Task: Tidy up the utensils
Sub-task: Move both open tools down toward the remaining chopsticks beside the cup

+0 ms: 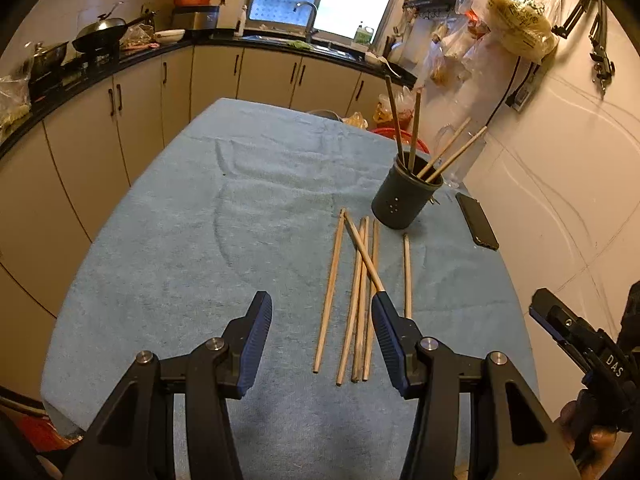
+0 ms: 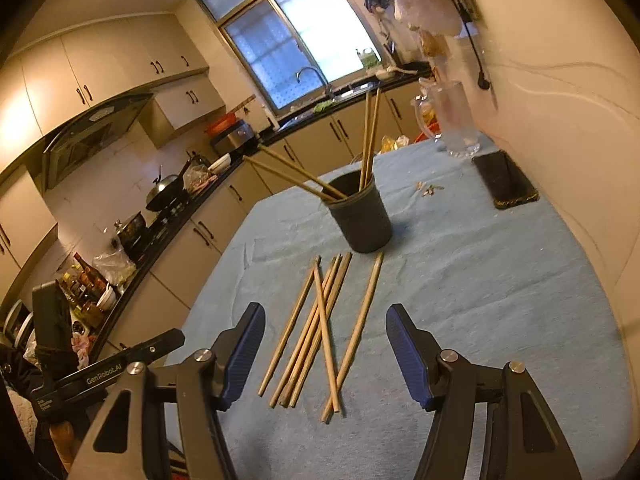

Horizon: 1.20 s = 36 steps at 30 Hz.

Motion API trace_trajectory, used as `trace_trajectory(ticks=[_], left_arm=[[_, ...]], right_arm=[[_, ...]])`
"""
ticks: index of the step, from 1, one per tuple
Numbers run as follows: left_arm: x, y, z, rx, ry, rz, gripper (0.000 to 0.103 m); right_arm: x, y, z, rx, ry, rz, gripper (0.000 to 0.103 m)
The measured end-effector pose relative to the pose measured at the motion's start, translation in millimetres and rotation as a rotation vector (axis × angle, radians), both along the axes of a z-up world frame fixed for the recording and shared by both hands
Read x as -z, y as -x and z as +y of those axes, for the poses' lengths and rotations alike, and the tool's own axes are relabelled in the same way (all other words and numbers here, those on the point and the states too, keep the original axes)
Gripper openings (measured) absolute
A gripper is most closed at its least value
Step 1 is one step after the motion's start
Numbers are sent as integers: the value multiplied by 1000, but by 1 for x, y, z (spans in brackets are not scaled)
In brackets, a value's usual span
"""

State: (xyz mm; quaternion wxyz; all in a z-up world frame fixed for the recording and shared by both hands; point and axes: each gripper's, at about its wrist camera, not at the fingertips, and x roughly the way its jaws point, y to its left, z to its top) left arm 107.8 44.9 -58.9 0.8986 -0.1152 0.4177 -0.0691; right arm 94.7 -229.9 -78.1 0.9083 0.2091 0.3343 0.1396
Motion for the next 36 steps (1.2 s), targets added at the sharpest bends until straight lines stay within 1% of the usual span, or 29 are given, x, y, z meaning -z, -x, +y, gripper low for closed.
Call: trace_trajectory(ticks=[5,7,8,10,12,14,16,17,18,19,20,23,24,25,27,30,32,36], left_arm=[[4,-19,-8,28,26,25,53],[7,-31,-13,37,34,37,53],[9,-35,-15,40,37,41,53],[16,-54,-22,47,49,67,53],[22,-71,-29,62,69,95,53],[32,-91,-36,76,94,136,53],[40,-107,-39,73,118,157,51],[45,-119,-41,65,130,180,50],[49,-125,-42,63,141,197,46],[56,-137,-44,69,168,226,42],[59,-143,-46,73,177,237,41],[71,-166,-54,61,194,273,33],[73,-171,-55,60,194,280,30],[78,-180,-58,55,194,301,23],[84,-190,-61,53,210,325,18],[88,-198,-69,48,164,332,17],[93,-203,-75,55,145,350,15],[95,-206,-74,36,101,371,15]], right_arm=[[10,-19,6,-17,11,48,61],[15,-29,8,-31,20,69,56],[17,-35,10,-37,29,80,53],[22,-45,12,-44,44,99,51],[29,-59,14,-52,54,121,45],[37,-71,12,-43,61,145,44],[44,-83,9,-37,54,166,41],[48,-88,7,-29,52,179,40],[52,-95,4,-24,50,192,39],[56,-102,1,-19,43,204,38],[58,-106,0,-17,38,211,38],[65,-123,-2,-19,31,233,35],[68,-129,-3,-20,31,239,34],[70,-135,-3,-22,31,246,34],[74,-144,-4,-23,27,258,31],[80,-154,-4,-25,21,270,29],[84,-160,-3,-26,20,277,29],[90,-171,-1,-32,12,296,29]])
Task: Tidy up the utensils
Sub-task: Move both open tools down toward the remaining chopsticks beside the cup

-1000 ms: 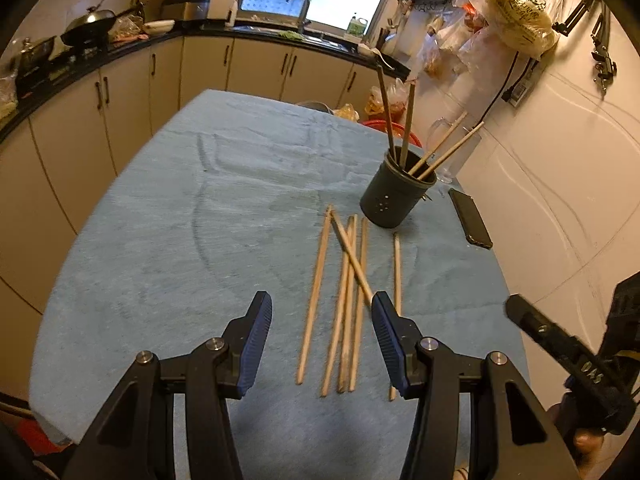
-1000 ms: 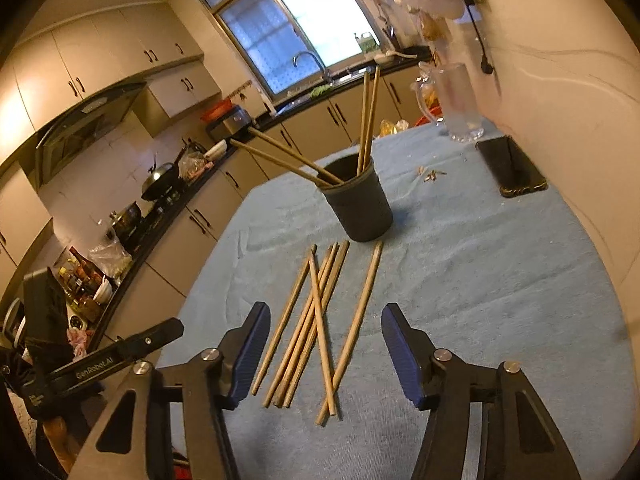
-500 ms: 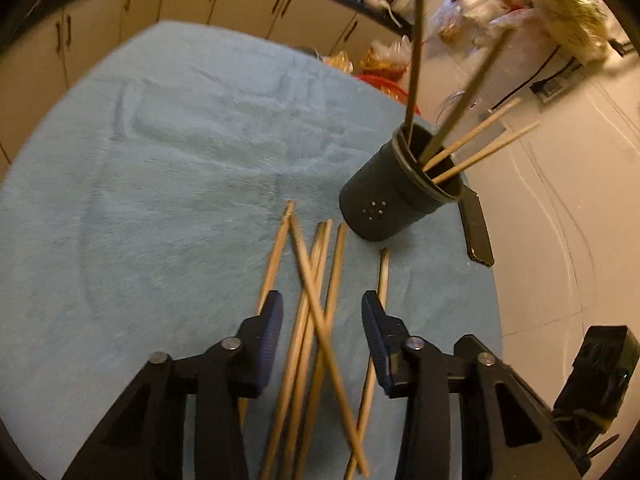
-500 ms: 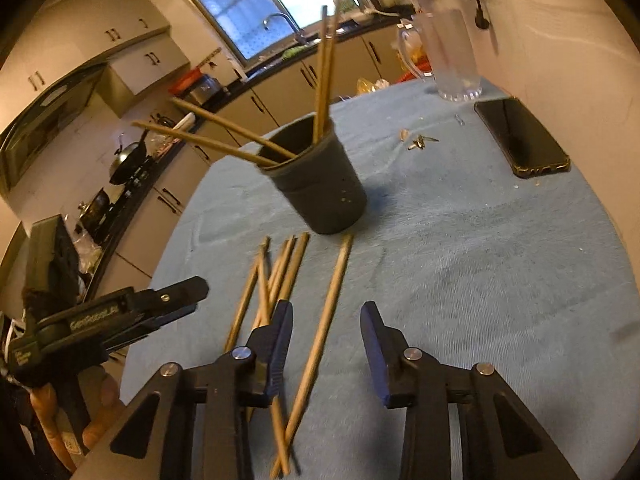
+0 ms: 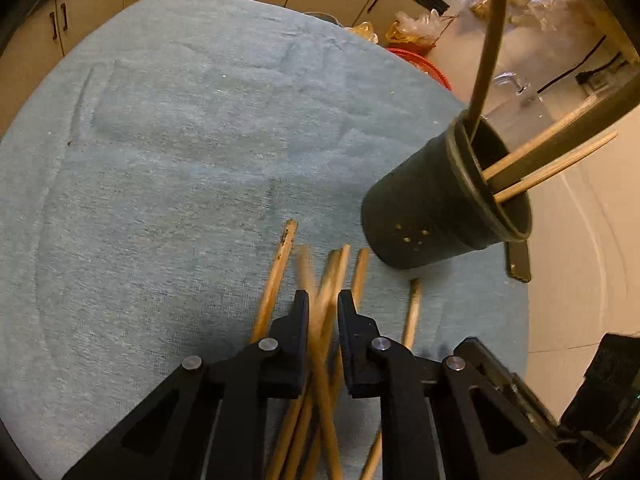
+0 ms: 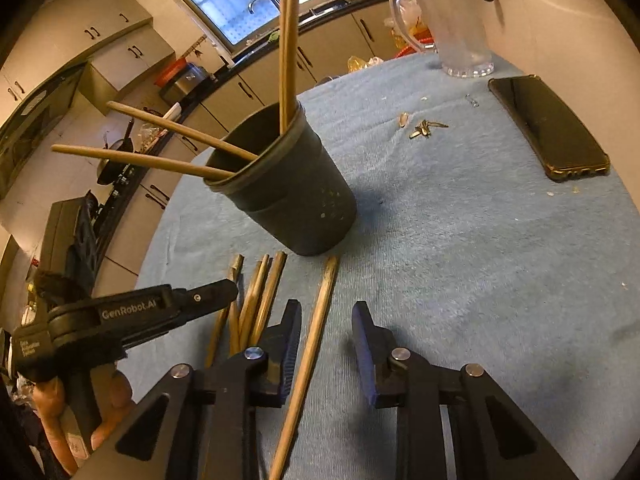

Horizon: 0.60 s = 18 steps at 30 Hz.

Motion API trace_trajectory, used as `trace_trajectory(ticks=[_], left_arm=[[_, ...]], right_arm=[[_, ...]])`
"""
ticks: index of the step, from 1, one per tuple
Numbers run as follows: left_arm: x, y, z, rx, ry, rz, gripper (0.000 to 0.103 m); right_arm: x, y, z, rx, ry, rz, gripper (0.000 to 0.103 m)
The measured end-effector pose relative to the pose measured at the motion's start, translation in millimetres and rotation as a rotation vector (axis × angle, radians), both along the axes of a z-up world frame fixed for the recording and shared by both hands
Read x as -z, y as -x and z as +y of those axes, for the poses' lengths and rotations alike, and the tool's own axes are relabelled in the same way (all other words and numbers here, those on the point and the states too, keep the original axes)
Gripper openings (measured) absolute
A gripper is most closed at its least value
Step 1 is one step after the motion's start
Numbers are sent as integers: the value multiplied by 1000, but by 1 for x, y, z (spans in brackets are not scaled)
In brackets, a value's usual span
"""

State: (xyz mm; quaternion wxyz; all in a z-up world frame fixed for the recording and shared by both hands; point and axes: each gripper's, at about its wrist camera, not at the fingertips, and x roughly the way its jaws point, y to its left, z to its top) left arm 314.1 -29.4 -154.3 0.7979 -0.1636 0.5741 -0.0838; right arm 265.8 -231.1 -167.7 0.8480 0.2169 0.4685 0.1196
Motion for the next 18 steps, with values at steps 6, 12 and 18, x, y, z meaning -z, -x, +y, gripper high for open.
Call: trace_trajectory(ticks=[6,12,18], left_arm=[[6,-4,5,-5,18,28,15],[3,-7,3,15,28,23,15],[-12,-4,22,-11,5,-33,15]], right_arm=[[5,-15,7,-11,11,27,29],[12,-26,11,-16,16,59,29],[17,-27,16,-26,28,70,29]])
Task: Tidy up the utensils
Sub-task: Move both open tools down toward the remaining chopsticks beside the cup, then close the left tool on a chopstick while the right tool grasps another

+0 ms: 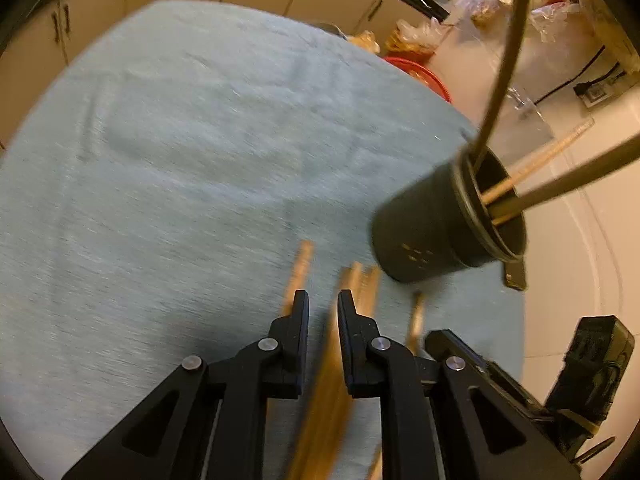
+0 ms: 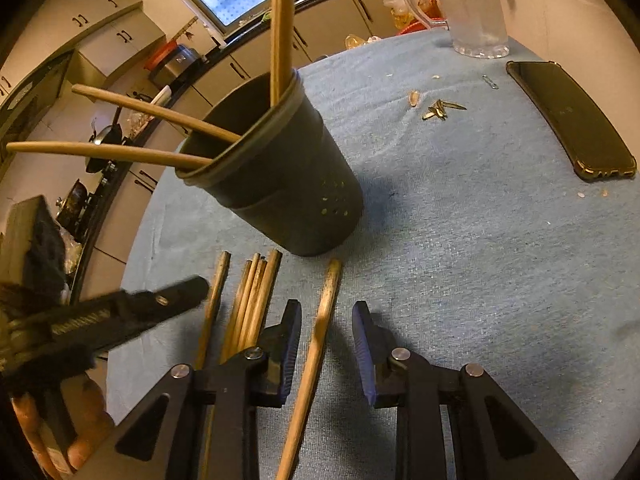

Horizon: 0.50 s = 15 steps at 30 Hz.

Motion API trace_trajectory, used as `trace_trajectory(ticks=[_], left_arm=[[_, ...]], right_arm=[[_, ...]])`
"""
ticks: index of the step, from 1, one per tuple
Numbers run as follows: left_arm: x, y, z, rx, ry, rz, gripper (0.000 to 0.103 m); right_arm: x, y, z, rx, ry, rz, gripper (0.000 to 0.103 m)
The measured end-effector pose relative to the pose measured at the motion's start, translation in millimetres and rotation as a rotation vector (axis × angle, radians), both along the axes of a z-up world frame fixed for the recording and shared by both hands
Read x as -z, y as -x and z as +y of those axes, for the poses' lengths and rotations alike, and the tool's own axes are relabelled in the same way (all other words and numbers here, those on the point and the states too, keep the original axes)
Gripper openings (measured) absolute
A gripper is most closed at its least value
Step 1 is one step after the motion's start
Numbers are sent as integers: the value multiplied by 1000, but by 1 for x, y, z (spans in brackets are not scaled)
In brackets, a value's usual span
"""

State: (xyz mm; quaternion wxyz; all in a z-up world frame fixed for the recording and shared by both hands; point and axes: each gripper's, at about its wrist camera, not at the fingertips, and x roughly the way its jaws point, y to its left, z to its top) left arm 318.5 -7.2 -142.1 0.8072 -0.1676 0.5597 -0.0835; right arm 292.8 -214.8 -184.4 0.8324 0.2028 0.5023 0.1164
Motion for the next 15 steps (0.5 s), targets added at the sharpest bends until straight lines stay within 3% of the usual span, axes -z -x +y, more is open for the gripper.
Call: trace_trajectory(ticks=[5,10,13,14,15], left_arm=[[10,-3,5,27,-53,11,15],[24,-17,-8,95,-92,34,15],[23,-22,-22,133,-171,19,14],[19,-21,-24,139,-192,18,12],[19,-21,-27,152,-221,12,7]], right_arm=[[1,-6,15,-29,42,0,29],[4,-21,35,-30,168,3,29],[3,-27,49,-38,280,-9,20],[3,-26,52,-36,317,-13,13],[3,-25,54,-40,329,-16,13]])
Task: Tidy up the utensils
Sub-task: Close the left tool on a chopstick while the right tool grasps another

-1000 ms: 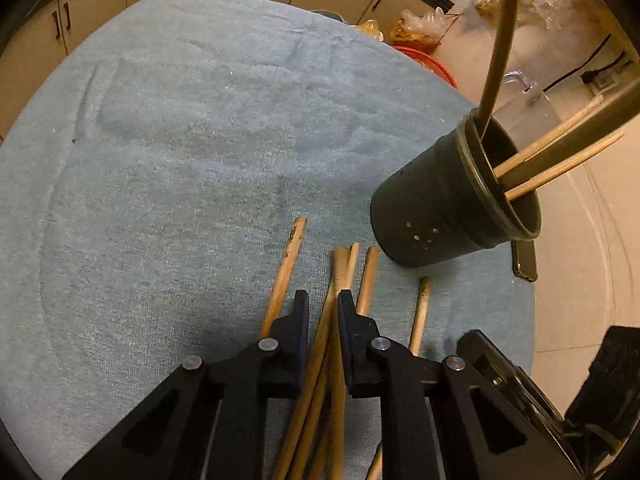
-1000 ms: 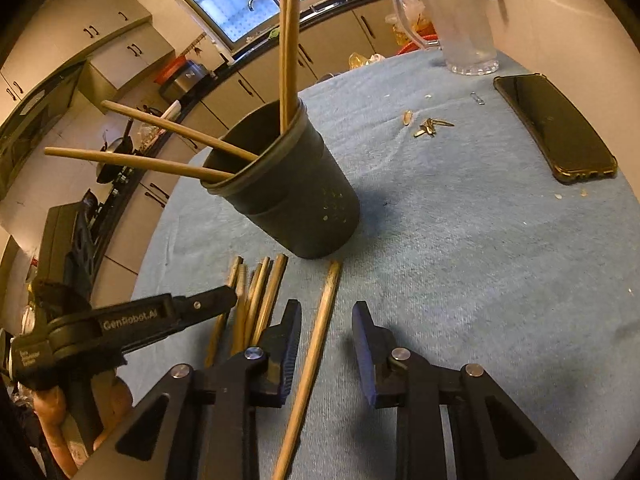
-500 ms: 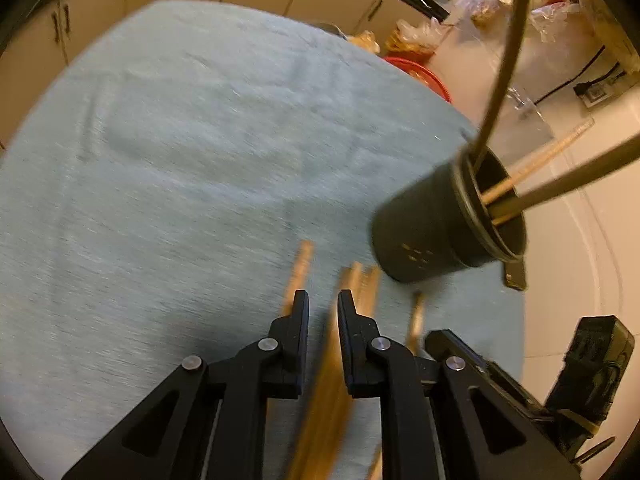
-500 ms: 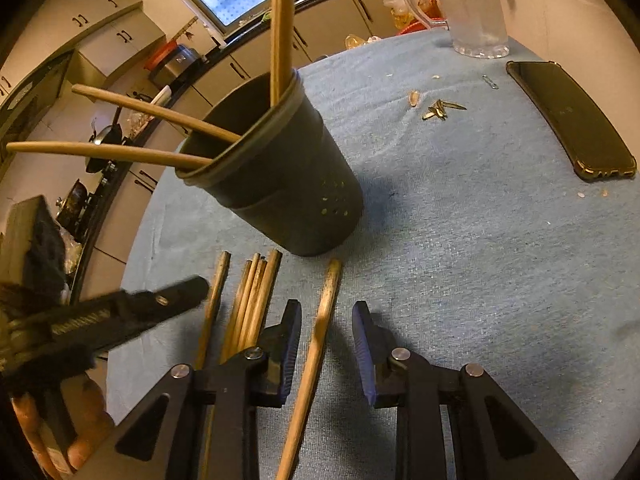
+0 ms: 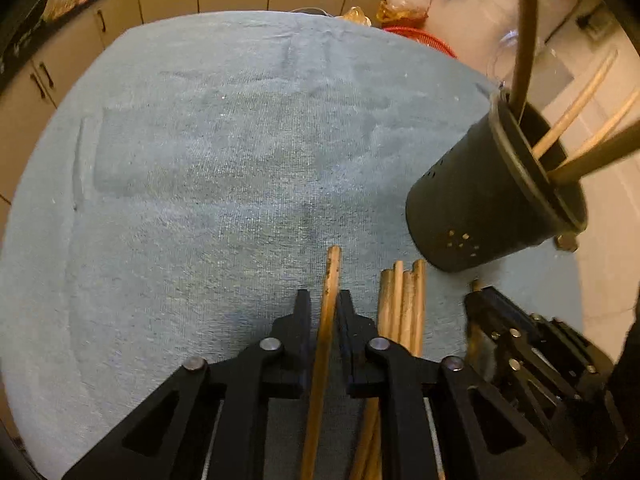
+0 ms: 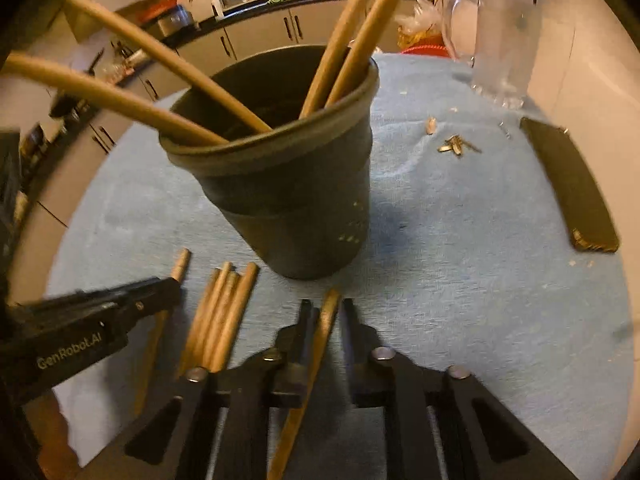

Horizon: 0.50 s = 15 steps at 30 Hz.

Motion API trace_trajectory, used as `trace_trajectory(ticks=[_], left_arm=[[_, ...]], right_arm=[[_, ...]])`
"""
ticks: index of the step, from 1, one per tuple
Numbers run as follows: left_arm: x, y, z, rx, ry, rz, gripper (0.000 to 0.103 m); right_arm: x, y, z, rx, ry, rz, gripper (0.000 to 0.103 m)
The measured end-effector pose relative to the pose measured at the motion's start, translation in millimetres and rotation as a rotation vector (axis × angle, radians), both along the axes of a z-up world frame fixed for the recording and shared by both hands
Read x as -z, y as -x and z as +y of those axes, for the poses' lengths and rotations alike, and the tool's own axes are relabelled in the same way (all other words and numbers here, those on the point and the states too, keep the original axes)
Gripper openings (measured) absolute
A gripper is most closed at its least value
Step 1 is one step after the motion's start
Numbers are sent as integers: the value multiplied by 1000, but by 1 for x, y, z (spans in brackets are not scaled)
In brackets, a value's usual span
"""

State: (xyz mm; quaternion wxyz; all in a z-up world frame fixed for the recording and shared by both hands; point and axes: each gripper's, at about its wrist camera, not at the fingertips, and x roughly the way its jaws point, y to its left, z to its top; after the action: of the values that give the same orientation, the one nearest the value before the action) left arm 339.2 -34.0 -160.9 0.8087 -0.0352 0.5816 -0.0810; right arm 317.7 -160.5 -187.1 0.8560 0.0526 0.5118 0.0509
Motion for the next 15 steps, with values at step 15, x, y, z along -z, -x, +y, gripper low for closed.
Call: trace_trajectory(ticks=[15], left_arm=[[-77,57,24,-36,34,-265,7]], right_arm=[[-46,74,-40,20,-219,-176,8]])
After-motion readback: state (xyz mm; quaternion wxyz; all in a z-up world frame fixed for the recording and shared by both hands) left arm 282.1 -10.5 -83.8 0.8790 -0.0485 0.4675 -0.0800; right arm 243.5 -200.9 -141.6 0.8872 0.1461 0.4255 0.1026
